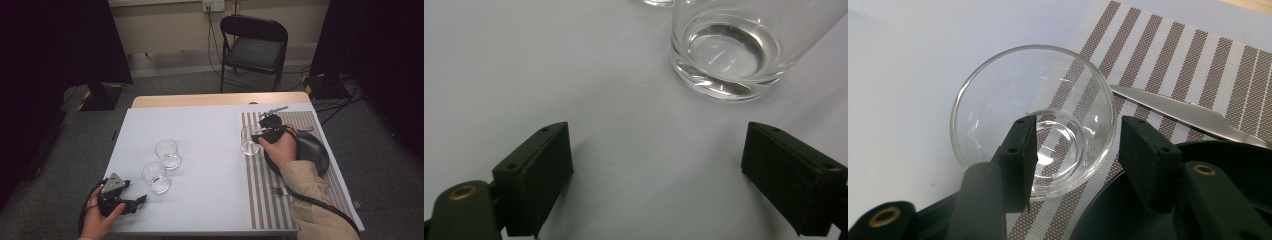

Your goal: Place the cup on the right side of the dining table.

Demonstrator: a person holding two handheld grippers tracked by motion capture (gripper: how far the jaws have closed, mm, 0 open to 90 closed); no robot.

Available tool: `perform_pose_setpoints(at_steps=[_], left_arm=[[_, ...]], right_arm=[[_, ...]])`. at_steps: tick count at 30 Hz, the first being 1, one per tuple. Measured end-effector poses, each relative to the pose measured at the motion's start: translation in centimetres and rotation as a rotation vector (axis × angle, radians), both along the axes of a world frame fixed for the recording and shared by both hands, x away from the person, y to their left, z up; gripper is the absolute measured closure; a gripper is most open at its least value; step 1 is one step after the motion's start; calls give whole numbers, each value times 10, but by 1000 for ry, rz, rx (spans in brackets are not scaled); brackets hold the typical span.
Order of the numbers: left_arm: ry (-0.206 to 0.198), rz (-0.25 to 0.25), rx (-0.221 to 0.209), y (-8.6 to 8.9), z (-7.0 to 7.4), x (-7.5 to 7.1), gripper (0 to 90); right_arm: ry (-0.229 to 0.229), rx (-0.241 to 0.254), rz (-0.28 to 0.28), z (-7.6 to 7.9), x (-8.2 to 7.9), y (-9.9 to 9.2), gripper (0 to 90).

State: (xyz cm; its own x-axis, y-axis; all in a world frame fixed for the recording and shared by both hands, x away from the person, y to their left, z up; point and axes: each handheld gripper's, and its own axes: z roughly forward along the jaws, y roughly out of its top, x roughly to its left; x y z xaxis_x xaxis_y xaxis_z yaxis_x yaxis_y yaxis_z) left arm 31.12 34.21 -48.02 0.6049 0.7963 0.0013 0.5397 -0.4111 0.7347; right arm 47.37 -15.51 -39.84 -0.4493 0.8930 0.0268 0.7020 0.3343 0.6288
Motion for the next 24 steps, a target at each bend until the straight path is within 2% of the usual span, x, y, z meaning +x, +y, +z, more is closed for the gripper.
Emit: perform_pose_setpoints(at_steps=[2,4,6,10,16,19,24], left_arm=[[0,0,1,0,0,0,122],[0,0,1,0,0,0,122],[0,0,1,0,0,0,122],[0,0,1,0,0,0,122],[0,0,0,0,0,0,122],[0,0,0,0,0,0,122],[0,0,0,0,0,0,122]], right_arm=[[-2,3,3,0,0,0,444],[-2,13,5,0,0,-1,437],[-3,19,5,0,0,-1,379],[12,48,4,2,0,-1,327],[23,64,-5,6,0,-2,269],[12,87,16,7,-1,-4,231],[26,102,47,10,-3,-5,179]])
